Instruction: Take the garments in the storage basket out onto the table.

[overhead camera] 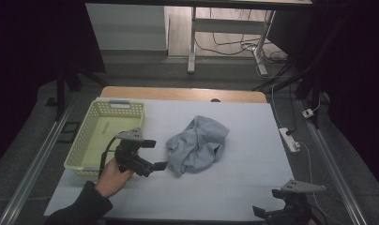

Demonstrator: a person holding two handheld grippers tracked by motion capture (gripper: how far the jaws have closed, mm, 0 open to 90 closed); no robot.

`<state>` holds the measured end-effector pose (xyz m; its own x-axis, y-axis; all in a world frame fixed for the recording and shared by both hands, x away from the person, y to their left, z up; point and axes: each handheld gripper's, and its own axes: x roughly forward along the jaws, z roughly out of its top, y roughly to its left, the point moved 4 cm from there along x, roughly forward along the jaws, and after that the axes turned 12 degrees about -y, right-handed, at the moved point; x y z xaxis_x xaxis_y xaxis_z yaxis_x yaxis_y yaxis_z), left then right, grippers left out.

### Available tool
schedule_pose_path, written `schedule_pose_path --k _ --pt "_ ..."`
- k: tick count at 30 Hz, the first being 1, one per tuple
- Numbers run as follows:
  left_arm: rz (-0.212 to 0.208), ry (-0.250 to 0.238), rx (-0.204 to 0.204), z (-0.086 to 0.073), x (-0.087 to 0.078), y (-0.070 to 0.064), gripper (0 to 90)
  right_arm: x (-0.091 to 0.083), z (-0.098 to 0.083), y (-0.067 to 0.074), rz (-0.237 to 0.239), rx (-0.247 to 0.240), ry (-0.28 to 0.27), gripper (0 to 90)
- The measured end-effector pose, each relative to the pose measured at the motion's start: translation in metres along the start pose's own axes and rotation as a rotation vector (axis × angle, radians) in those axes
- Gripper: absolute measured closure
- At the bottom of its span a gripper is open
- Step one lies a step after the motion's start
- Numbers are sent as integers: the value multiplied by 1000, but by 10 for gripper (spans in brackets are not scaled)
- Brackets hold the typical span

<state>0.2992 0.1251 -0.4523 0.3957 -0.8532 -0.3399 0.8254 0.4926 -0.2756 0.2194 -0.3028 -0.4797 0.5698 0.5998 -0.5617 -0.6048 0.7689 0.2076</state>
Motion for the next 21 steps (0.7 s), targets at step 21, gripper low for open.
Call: schedule_pose_path --k 21 --pt "154 -99 -74 -54 -95 -6 0 0 0 0 -19 0 2 0"
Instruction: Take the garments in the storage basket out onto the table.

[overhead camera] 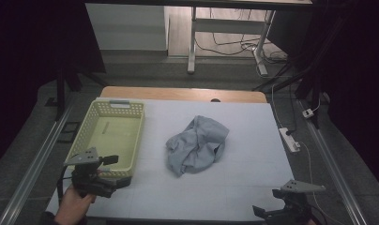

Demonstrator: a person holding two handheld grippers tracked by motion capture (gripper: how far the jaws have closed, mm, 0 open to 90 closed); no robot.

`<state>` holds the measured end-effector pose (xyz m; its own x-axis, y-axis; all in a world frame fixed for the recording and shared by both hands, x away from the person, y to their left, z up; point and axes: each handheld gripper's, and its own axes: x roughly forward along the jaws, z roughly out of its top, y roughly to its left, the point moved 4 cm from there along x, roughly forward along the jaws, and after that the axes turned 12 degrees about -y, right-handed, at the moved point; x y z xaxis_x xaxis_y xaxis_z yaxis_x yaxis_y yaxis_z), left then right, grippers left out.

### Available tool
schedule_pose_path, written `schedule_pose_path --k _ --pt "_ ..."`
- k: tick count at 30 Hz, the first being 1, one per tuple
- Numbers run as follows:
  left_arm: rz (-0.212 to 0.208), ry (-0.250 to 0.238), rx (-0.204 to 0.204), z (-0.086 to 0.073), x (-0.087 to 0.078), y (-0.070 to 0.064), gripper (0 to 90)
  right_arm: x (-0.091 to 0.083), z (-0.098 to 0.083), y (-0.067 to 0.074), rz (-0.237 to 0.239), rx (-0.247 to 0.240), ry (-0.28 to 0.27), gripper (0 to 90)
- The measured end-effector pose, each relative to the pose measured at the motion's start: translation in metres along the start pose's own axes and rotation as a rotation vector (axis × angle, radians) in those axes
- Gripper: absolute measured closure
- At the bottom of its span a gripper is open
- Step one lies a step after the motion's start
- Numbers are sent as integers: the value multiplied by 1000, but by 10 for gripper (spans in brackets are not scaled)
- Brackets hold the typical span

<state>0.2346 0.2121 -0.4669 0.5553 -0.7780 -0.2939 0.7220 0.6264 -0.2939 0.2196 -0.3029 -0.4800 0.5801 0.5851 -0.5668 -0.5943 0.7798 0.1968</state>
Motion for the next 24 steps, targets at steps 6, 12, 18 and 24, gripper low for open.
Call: schedule_pose_path --k 6,12,18,24 --pt "65 -24 -26 -14 -28 9 0 0 0 0 -4 0 1 0" --pt "126 -32 -49 -29 -48 16 0 0 0 0 -5 0 1 0" --pt "191 3 -67 -43 -63 21 0 0 0 1 -7 -4 5 0" --pt "267 83 -45 -52 -71 20 0 1 0 1 -13 -2 7 0"
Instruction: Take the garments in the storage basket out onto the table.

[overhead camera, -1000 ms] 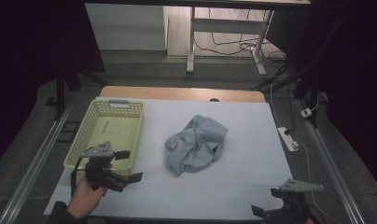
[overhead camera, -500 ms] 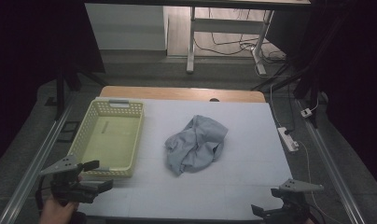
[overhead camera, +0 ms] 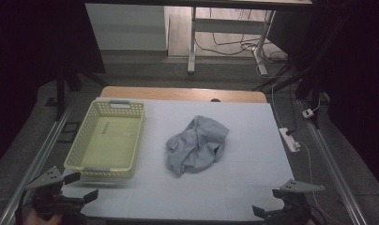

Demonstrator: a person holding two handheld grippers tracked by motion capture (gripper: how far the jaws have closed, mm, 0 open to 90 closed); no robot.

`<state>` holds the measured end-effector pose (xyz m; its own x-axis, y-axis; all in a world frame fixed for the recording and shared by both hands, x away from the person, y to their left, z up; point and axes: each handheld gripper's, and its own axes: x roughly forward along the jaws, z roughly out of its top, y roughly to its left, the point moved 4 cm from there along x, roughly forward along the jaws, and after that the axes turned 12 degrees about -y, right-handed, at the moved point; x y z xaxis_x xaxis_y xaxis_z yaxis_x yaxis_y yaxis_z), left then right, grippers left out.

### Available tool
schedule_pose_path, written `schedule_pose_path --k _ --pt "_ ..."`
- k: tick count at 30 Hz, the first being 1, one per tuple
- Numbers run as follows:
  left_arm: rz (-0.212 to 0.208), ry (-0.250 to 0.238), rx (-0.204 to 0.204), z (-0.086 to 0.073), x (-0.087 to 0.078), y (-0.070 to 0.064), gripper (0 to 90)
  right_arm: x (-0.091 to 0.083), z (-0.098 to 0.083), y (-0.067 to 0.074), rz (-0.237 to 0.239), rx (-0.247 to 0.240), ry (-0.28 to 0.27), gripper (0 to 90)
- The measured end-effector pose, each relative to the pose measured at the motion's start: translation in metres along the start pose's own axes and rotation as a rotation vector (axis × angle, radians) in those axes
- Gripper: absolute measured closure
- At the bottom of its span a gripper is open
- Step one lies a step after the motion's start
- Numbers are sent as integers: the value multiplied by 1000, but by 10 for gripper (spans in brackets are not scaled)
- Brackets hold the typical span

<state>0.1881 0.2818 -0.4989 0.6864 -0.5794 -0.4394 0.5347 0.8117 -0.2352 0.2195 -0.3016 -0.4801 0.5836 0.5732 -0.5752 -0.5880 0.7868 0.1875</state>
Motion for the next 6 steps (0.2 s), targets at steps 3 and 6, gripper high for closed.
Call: schedule_pose_path --k 3,6 --pt "10 33 12 -1 2 -1 0 0 0 0 -2 0 0 0" --pt "1 36 -7 -1 3 0 0 1 0 0 -4 -3 5 0"
